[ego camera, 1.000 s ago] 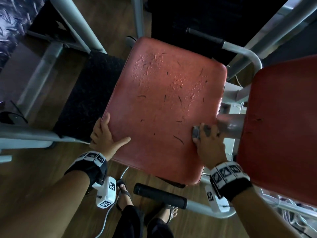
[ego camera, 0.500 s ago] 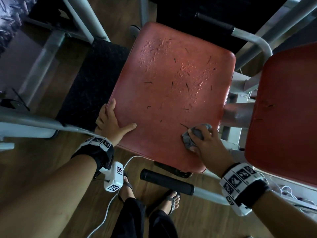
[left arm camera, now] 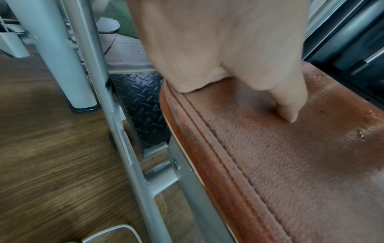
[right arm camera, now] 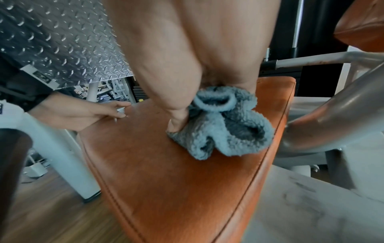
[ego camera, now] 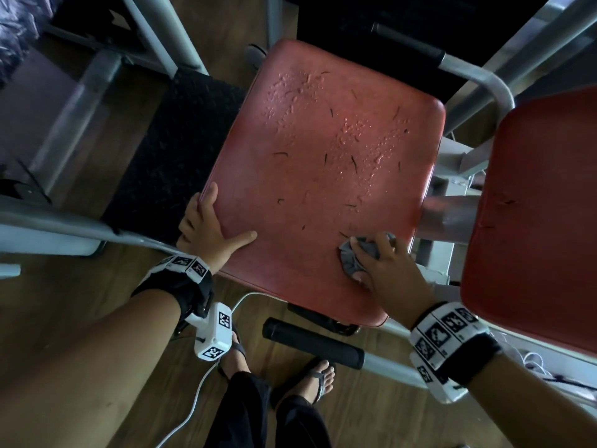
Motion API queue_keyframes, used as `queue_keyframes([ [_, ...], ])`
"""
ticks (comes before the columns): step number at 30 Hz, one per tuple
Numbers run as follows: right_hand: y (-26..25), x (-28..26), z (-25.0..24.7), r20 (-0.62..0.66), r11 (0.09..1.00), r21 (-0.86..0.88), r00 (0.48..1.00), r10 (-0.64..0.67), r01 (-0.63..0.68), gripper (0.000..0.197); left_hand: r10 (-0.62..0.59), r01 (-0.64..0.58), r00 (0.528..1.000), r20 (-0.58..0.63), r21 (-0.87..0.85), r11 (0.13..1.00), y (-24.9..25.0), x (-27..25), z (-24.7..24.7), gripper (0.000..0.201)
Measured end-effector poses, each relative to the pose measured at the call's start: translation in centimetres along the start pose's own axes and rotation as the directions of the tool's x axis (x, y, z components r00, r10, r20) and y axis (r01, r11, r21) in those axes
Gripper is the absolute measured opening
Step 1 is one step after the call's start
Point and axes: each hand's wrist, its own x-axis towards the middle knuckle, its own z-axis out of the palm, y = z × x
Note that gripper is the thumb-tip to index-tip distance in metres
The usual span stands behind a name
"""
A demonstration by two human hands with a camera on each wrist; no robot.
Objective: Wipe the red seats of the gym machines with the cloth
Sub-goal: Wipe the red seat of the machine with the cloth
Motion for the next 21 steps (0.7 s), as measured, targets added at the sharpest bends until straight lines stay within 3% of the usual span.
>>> queue_keyframes([
  [3, 0.2, -1.1, 1.0, 0.074, 1.000, 0.023, 0.997, -0.012, 0.011, 0.068, 0.004, -0.004, 1.000, 0.000, -0.002, 1.000, 0.0, 0.0, 0.0, 0.115],
  [8, -0.1, 0.7, 0.9, 0.029, 0.999, 0.033, 0.999, -0.031, 0.030, 0.064, 0.000, 0.000, 1.000, -0.004, -0.006, 1.000, 0.0, 0.0, 0.1, 0.115],
  [12, -1.1, 1.7, 0.9, 0.077, 0.994, 0.092, 0.996, 0.045, -0.052, 0.062, -0.006, 0.006, 1.000, -0.005, -0.017, 1.000, 0.0, 0.0, 0.1, 0.115],
  [16, -1.0, 0.9, 1.8, 0.188, 0.998, 0.029, 0.980, -0.060, 0.056, 0.066, -0.007, 0.007, 1.000, -0.004, -0.011, 1.000, 0.0, -0.1, 0.1, 0.115],
  [21, -0.7, 2.4, 0.9, 0.133, 0.999, 0.041, 0.990, -0.040, 0.035, 0.066, -0.024, 0.024, 1.000, -0.012, 0.003, 1.000, 0.2, 0.0, 0.2, 0.117],
])
